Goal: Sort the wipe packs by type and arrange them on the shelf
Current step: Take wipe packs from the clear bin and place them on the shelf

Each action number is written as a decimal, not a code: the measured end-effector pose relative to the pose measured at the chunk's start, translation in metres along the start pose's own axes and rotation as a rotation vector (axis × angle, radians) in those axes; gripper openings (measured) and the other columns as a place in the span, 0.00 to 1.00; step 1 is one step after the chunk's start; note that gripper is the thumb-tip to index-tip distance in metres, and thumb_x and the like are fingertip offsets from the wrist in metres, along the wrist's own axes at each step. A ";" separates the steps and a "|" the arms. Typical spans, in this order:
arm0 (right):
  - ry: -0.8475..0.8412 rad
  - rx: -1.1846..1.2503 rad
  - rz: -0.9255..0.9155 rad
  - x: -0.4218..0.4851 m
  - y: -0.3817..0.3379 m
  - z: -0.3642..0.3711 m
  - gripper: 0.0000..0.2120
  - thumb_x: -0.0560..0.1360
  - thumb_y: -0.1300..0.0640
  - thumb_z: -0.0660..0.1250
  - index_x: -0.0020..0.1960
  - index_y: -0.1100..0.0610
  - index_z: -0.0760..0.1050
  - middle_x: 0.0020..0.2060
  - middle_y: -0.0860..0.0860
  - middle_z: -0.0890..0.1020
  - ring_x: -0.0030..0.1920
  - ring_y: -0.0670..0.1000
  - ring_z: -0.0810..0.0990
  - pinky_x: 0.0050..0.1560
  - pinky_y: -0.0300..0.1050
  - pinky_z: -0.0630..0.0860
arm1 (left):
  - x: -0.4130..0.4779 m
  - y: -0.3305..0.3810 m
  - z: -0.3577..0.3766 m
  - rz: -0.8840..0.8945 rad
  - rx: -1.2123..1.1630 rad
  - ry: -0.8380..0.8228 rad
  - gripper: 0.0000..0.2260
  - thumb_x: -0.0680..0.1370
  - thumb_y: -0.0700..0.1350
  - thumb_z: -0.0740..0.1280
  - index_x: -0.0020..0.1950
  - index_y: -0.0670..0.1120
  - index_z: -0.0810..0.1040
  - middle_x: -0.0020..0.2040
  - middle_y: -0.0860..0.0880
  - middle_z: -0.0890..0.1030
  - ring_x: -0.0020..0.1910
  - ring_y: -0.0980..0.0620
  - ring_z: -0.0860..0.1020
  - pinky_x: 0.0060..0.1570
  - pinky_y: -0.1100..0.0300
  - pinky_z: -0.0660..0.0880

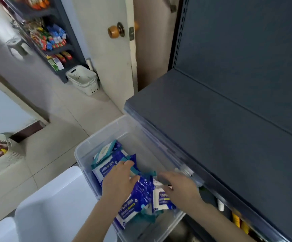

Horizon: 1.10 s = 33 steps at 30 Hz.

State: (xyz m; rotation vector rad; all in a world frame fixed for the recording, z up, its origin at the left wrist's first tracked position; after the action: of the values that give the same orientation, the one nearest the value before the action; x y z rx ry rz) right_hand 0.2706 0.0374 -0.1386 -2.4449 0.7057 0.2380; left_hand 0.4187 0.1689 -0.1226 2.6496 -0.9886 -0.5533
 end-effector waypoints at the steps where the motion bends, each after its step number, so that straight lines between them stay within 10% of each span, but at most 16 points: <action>1: 0.062 0.012 -0.021 -0.008 -0.001 -0.011 0.15 0.76 0.56 0.61 0.62 0.47 0.73 0.58 0.43 0.78 0.58 0.47 0.76 0.53 0.42 0.73 | 0.000 0.009 -0.007 0.037 0.002 0.009 0.17 0.78 0.56 0.64 0.66 0.56 0.69 0.60 0.55 0.75 0.58 0.54 0.75 0.51 0.55 0.76; 9: 0.518 -0.094 0.019 -0.097 0.038 -0.108 0.20 0.63 0.57 0.74 0.55 0.49 0.80 0.47 0.43 0.83 0.47 0.48 0.82 0.43 0.40 0.78 | -0.008 0.128 -0.030 0.415 0.131 0.110 0.16 0.78 0.56 0.62 0.66 0.55 0.72 0.59 0.55 0.77 0.56 0.53 0.77 0.48 0.56 0.75; 22: 0.678 -0.190 0.448 -0.287 0.197 -0.183 0.20 0.70 0.54 0.71 0.61 0.49 0.77 0.56 0.46 0.81 0.56 0.52 0.79 0.52 0.48 0.77 | -0.091 0.362 0.043 0.918 0.133 -0.047 0.16 0.78 0.57 0.63 0.65 0.58 0.72 0.60 0.60 0.75 0.58 0.59 0.75 0.51 0.61 0.74; 33: 0.540 -0.164 0.571 -0.393 0.310 -0.207 0.22 0.76 0.57 0.63 0.70 0.47 0.68 0.66 0.44 0.73 0.66 0.48 0.69 0.59 0.40 0.70 | -0.125 0.511 0.125 1.004 0.223 -0.143 0.23 0.77 0.58 0.64 0.70 0.52 0.68 0.68 0.53 0.72 0.67 0.51 0.69 0.62 0.54 0.70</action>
State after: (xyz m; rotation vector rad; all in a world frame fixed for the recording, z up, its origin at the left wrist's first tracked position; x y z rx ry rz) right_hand -0.2253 -0.1265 0.0054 -2.4148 1.6769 -0.1694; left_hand -0.0146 -0.1367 -0.0145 1.8783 -2.2739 -0.3858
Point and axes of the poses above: each hand's wrist, its own x-axis towards the middle knuckle, its own z-axis out of the palm, y = z × x, the point moved 2 cm from there along x, towards the middle knuckle
